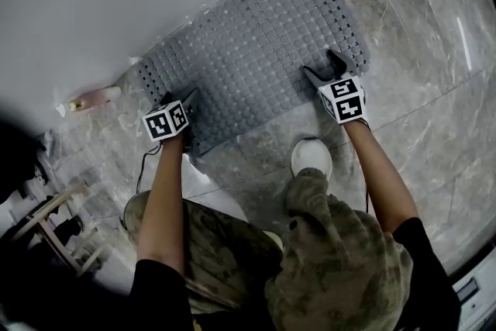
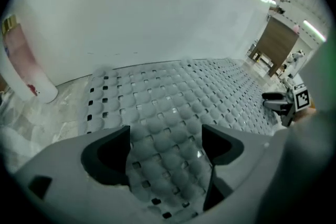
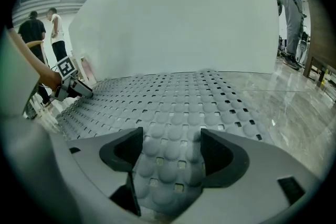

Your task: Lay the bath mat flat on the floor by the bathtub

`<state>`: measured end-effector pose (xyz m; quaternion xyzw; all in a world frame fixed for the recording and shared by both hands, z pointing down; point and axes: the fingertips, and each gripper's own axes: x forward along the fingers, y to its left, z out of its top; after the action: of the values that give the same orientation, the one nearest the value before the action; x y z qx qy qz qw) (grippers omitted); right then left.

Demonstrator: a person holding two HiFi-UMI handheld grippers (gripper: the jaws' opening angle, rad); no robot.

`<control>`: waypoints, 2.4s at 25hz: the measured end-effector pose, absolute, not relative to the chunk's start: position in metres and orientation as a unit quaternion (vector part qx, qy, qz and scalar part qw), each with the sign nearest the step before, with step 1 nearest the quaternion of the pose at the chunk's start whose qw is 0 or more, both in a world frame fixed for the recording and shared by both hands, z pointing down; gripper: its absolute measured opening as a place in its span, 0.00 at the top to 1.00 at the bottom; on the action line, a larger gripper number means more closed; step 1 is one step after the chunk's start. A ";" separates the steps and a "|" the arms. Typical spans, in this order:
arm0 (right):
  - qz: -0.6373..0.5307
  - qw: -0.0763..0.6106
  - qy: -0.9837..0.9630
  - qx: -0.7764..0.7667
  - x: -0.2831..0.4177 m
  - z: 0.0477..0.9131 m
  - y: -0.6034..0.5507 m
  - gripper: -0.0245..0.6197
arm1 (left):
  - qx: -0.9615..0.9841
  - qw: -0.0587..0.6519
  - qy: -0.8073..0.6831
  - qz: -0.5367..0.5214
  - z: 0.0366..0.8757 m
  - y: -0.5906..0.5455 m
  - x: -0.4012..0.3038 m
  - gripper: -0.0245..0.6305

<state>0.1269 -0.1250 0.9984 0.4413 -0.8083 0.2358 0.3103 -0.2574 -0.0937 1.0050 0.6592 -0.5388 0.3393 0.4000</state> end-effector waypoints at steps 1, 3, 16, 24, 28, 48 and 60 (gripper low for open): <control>0.233 0.311 -0.810 0.438 0.125 0.996 -0.120 0.49 | 0.655 0.403 -0.532 0.355 1.008 -0.083 -0.254 0.32; 0.220 0.311 -0.819 0.429 0.112 0.989 -0.107 0.49 | 0.651 0.397 -0.520 0.384 1.015 -0.069 -0.252 0.32; 0.197 0.331 -0.827 0.409 0.073 1.003 -0.093 0.47 | 0.681 0.367 -0.497 0.394 1.020 -0.075 -0.256 0.29; 0.206 0.326 -0.826 0.410 0.073 1.002 -0.094 0.47 | 0.679 0.371 -0.488 0.403 1.019 -0.077 -0.257 0.30; 0.203 0.308 -0.833 0.412 0.075 0.989 -0.096 0.48 | 0.698 0.367 -0.456 0.413 1.009 -0.080 -0.247 0.30; 0.237 0.166 -0.846 0.447 0.120 0.493 -0.069 0.48 | 0.765 0.353 -0.533 0.084 0.500 -0.001 -0.178 0.30; 0.200 0.188 -0.880 0.388 0.082 0.075 0.115 0.48 | 0.777 0.284 -0.561 -0.007 0.072 0.166 -0.155 0.30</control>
<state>0.0817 0.1153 0.0748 0.3875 -0.8801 0.1997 0.1882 -0.1550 0.1656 0.0718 0.7775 -0.5610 -0.0073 0.2842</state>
